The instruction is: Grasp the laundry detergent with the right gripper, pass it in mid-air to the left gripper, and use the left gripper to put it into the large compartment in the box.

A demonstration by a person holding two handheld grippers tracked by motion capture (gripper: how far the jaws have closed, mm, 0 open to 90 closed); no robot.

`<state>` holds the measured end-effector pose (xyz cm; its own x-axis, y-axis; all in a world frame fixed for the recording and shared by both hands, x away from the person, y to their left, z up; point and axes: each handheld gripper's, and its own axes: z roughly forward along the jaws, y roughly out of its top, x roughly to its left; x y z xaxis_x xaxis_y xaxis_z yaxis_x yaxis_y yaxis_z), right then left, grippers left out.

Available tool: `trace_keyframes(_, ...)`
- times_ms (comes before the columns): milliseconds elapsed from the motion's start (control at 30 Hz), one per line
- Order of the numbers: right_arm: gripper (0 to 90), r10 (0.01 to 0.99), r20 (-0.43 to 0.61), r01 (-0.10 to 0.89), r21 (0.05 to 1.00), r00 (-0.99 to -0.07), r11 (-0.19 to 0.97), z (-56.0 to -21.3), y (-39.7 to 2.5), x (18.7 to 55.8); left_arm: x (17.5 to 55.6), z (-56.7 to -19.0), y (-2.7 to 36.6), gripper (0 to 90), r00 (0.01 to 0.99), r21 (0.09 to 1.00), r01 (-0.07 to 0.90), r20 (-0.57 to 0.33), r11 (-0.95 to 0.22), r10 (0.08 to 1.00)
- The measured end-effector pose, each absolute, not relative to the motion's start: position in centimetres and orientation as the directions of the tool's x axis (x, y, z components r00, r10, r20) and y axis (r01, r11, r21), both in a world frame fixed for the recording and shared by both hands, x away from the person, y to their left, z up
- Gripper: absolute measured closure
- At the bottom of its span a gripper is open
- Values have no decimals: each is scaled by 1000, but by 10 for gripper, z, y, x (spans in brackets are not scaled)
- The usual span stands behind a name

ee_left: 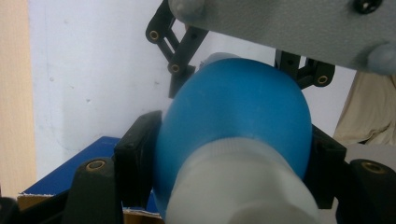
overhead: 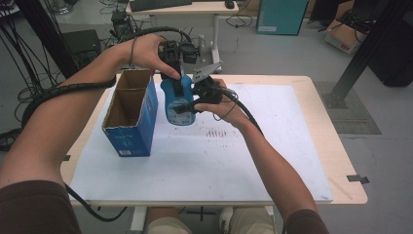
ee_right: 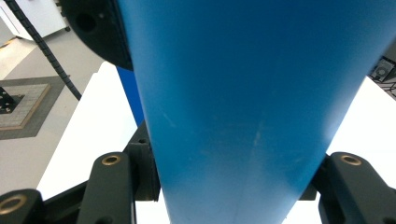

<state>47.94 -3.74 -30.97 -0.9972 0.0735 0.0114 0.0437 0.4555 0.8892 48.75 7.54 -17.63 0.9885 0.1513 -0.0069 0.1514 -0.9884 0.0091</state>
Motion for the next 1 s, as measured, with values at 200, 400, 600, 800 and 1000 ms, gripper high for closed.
trace_keyframes(200,423,65,17,45,889,-998,456,-310,-37,479,486,-177,74,347,989,-5,147,-6,-989,148)
trace_keyframes(400,419,54,16,39,888,-998,459,-310,-37,479,485,-176,74,349,990,-11,143,-3,-990,143)
trace_keyframes(600,418,53,12,34,892,-999,451,-309,-38,479,483,-174,74,350,989,-3,150,2,-989,150)
trace_keyframes(800,417,52,15,37,890,-999,454,-309,-38,479,484,-174,74,351,989,-6,145,-2,-989,145)
trace_keyframes(1000,415,51,16,37,891,-999,452,-309,-38,479,484,-174,74,352,989,-5,147,-2,-989,147)
